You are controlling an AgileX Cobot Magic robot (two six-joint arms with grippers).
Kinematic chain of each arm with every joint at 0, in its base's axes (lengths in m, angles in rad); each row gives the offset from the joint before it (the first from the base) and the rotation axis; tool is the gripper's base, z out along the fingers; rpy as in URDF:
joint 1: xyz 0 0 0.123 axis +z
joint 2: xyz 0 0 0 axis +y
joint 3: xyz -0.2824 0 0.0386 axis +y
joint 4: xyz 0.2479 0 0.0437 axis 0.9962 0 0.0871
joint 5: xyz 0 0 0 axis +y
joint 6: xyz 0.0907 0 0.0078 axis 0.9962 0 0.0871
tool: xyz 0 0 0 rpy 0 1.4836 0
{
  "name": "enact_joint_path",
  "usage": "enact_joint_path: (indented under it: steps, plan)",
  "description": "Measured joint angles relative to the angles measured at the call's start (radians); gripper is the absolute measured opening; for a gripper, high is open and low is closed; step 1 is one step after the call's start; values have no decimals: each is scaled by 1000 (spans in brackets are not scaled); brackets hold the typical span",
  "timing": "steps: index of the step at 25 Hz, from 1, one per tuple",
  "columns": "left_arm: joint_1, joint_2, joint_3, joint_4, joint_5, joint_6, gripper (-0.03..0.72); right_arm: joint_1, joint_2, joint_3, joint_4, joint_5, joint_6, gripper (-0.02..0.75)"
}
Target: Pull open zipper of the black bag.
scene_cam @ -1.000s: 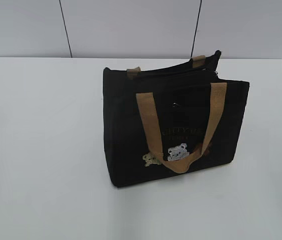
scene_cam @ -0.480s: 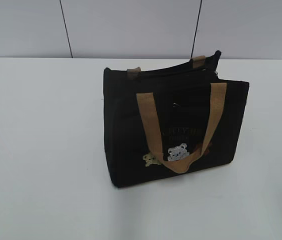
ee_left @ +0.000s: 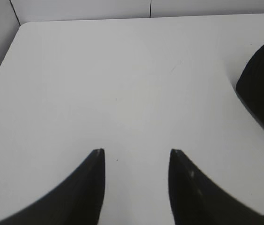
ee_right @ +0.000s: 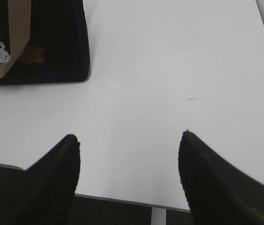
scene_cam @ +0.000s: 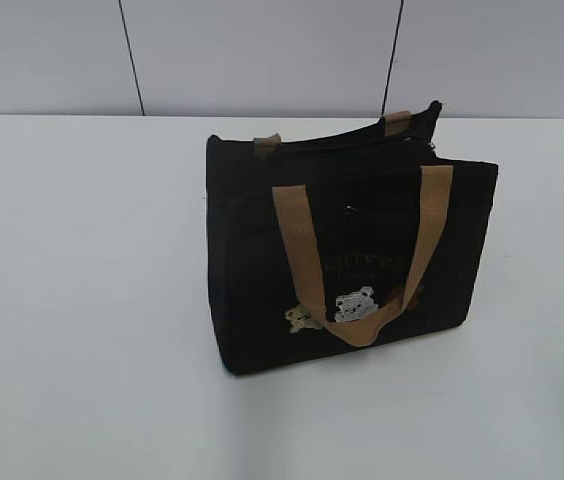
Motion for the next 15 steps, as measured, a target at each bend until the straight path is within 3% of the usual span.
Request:
enact_joint_path:
  steps: [8,15]
  plan:
    - [13,0,0,-1,0,0,333,0,0,1,3,0,4,502]
    - [149,0,1,-3,0,0,314,0,0,1,22,0,4,502]
